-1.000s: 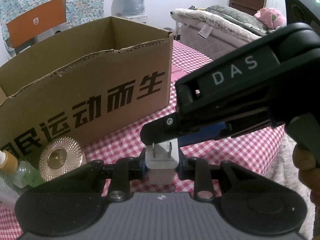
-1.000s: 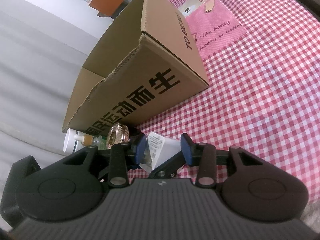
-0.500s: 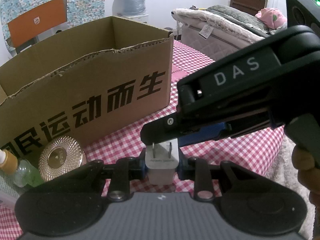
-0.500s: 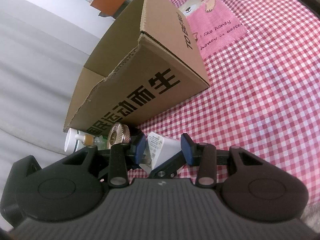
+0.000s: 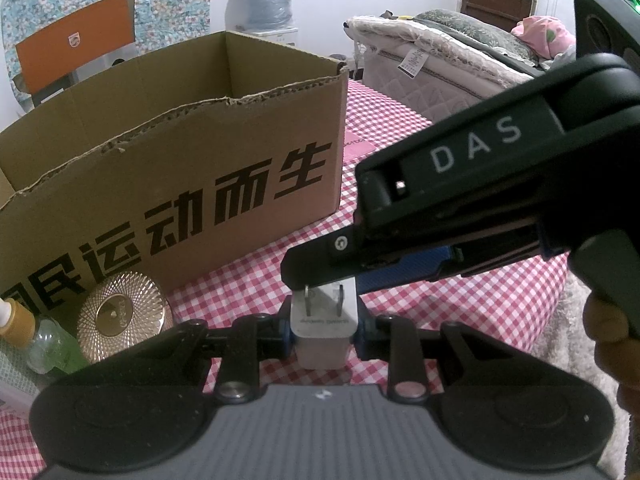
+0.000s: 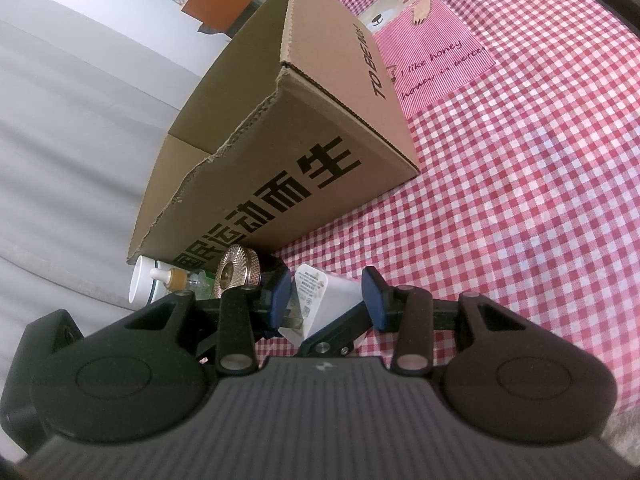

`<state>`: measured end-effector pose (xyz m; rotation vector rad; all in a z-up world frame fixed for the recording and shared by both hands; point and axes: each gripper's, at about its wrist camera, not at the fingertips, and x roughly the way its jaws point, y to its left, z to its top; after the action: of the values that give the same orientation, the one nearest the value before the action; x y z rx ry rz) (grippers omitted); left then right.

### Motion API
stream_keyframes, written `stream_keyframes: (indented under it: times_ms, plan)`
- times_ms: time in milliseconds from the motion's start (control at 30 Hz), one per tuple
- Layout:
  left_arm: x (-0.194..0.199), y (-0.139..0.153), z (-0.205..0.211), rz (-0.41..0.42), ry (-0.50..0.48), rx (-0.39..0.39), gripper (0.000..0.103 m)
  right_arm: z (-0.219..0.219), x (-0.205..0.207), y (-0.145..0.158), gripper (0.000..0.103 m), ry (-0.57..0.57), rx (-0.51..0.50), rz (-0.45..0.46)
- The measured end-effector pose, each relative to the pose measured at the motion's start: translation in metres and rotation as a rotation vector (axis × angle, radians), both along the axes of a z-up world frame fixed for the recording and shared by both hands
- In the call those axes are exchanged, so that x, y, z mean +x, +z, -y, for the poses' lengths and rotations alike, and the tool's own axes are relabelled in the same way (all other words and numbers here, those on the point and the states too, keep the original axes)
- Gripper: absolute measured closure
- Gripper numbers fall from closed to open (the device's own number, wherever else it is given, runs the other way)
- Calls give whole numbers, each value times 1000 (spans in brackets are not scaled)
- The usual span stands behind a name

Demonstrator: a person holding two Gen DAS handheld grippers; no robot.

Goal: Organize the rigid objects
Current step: 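Lift the white charger plug with the right tool, then carry the charger plug into the box and open the right tool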

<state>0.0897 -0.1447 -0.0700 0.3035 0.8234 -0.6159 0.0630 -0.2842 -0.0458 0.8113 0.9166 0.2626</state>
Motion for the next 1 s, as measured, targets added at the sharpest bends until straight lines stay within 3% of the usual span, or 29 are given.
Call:
stream_keyframes:
  times_ms: [667, 867, 1000]
  plan:
    - [-11, 9, -3, 15, 13, -2, 75, -4, -4, 6, 64, 19, 4, 17]
    - [-27, 37, -12, 65, 18, -26, 75, -12, -14, 32, 64, 31, -11, 76]
    - [-38, 72, -21, 155, 27, -45, 75, -19, -18, 66, 63, 50, -28, 167]
